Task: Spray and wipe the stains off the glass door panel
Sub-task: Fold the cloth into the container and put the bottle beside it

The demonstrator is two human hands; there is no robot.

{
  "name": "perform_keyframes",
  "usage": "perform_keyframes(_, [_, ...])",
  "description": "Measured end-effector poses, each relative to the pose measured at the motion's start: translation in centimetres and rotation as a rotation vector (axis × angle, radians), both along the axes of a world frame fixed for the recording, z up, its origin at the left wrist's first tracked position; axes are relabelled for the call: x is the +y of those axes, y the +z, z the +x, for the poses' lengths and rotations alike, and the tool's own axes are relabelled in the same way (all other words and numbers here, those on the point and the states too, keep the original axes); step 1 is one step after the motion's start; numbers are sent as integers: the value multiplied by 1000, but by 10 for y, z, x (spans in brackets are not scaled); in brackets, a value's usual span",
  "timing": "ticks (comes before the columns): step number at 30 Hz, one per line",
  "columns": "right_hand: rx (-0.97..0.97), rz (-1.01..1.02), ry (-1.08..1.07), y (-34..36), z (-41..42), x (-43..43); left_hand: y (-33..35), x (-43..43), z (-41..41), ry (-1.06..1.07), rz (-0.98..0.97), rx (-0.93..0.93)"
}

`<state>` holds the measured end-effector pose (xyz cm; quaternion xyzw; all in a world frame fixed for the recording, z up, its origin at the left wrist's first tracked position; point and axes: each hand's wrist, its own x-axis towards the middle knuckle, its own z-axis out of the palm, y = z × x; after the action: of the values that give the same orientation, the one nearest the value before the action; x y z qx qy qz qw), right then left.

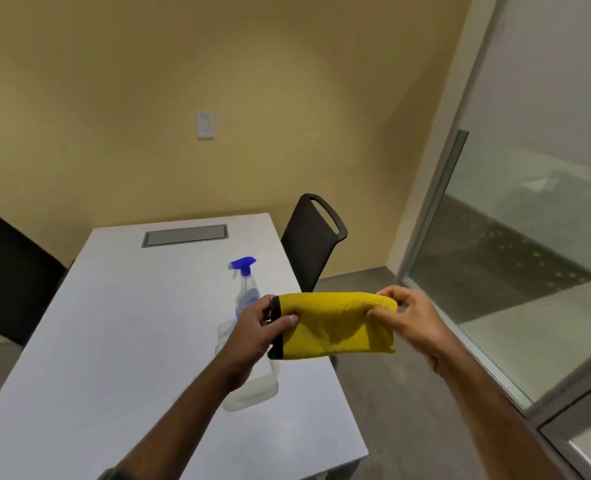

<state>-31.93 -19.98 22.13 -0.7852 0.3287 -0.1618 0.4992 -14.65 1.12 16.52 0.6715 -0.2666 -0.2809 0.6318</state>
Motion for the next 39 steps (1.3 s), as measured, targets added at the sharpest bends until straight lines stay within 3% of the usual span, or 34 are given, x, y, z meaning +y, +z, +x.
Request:
perform_keyframes(4, [72, 138, 90, -36, 46, -1, -28, 9, 27, 118, 33, 149])
perform_keyframes(11, [115, 626, 130, -120, 120, -13, -83, 0, 70, 435, 144, 376])
perform_keyframes(14, [150, 721, 129, -151, 143, -21, -105, -5, 81, 537, 186, 457])
perform_keyframes(20, [220, 488, 57, -189, 179, -10, -139, 5, 98, 599, 232, 587])
perform_keyframes(26, [229, 151, 73, -215, 204, 25, -162, 6, 115, 644, 398, 405])
perform_keyframes(39, [330, 19, 144, -258, 247, 51, -205, -7, 158, 576, 660, 228])
